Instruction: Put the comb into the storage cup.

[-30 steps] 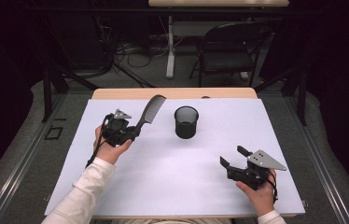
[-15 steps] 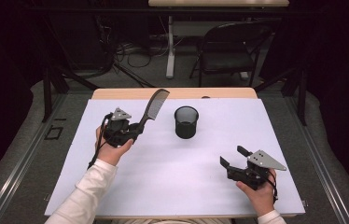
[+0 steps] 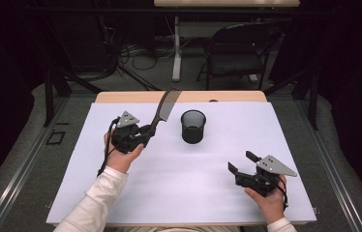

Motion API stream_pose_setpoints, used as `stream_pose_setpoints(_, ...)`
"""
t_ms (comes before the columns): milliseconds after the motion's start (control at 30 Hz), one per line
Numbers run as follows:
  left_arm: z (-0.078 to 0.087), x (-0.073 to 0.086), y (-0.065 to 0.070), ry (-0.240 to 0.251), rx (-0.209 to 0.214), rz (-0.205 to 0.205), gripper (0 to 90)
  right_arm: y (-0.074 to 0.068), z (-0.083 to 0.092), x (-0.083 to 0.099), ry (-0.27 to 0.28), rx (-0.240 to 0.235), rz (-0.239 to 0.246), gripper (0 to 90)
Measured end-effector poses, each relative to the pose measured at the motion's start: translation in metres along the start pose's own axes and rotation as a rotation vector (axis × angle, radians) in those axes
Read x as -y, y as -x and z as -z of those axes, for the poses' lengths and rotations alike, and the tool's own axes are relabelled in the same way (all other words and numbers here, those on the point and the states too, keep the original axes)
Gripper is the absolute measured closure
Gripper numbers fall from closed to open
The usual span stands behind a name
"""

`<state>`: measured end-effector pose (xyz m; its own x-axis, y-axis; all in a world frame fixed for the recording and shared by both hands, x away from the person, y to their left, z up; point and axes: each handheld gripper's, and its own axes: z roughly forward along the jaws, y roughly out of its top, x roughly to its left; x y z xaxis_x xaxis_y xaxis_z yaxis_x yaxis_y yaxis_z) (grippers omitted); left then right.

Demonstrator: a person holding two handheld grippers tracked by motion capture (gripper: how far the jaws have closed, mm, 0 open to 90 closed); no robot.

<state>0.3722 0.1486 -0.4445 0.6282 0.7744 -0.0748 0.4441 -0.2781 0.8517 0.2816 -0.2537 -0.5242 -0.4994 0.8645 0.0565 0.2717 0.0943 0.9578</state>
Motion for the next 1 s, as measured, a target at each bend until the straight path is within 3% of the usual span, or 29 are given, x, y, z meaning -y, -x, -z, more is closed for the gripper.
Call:
stream_pose_setpoints(400, 0.001, 0.002, 0.022, 0.089, 0.036, -0.041, 72.3, 0.0, 0.001, 0.0, -0.002, -0.002, 0.0, 19.5)
stream_pose_setpoints(600, 0.001, 0.007, 0.032, 0.109, 0.043, -0.06, 72.3, 0.0, 0.002, 0.0, 0.002, -0.003, 0.002, 19.5)
stream_pose_setpoints(1000, 0.003, 0.014, 0.038, 0.158, 0.045, -0.073, 72.3, 0.0, 0.002, 0.0, 0.003, -0.006, -0.006, 19.4)
